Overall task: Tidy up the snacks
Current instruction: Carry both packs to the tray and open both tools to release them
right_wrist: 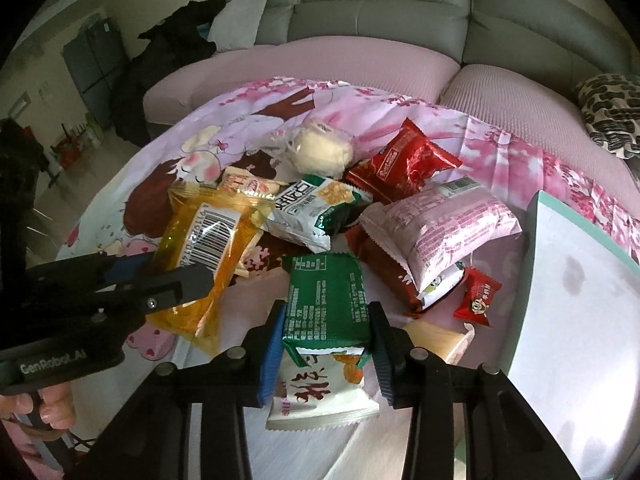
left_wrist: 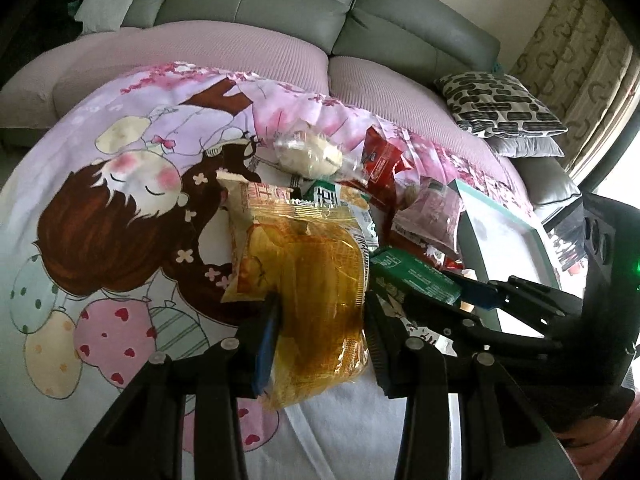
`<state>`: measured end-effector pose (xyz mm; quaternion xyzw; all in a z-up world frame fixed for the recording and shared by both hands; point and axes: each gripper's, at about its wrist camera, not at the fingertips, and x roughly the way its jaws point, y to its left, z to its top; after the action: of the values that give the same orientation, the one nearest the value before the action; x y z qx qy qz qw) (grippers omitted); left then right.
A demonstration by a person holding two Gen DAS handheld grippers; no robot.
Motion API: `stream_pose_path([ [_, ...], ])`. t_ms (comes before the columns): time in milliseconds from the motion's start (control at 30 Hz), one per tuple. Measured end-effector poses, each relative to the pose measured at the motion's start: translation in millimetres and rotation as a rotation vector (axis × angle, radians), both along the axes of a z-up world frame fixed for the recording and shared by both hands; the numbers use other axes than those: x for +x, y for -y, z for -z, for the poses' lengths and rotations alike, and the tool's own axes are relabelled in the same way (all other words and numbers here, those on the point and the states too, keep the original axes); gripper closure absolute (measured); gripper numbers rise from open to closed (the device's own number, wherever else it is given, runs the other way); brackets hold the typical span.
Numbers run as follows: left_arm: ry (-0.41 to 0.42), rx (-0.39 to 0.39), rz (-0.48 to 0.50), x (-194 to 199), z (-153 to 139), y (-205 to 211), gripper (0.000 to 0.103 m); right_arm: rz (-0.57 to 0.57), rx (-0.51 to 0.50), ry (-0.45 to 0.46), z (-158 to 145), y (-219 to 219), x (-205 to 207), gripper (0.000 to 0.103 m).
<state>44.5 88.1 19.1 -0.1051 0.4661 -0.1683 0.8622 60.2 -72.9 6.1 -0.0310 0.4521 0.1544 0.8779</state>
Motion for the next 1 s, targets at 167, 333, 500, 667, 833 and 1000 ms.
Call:
stream_pose_path([
  [167, 0.021, 0.019, 0.000, -5.9, -14.0, 3.0, 0.061, 0.012, 0.033, 0.028, -16.8, 7.9, -14.1, 0.061],
  [333, 0.046, 0.035, 0.027, -10.8, -31.0, 16.7, 0.061, 0.060, 0.065, 0.068, -36.5, 30.6, -31.9, 0.061],
  [500, 0.073, 0.040, 0.085, -8.3, -48.8, 47.0, 0.061, 0.184, 0.081, 0.103, -50.2, 71.7, -38.7, 0.061],
  [667, 0.120, 0.041, 0.168, 0.9, -65.8, 88.6, 0.061, 0.342, 0.077, 0.124, -57.2, 115.7, -36.1, 0.061],
  [833, 0.133, 0.046, 0.261, 17.8, -70.4, 139.0, 0.061, 0.491, 0.059, 0.145, -61.8, 160.9, -29.3, 0.061],
  [1000, 0.133, 0.046, 0.336, 36.9, -65.3, 184.8, 0.061, 0.623, 0.053, 0.145, -58.2, 198.9, -22.6, 0.061],
])
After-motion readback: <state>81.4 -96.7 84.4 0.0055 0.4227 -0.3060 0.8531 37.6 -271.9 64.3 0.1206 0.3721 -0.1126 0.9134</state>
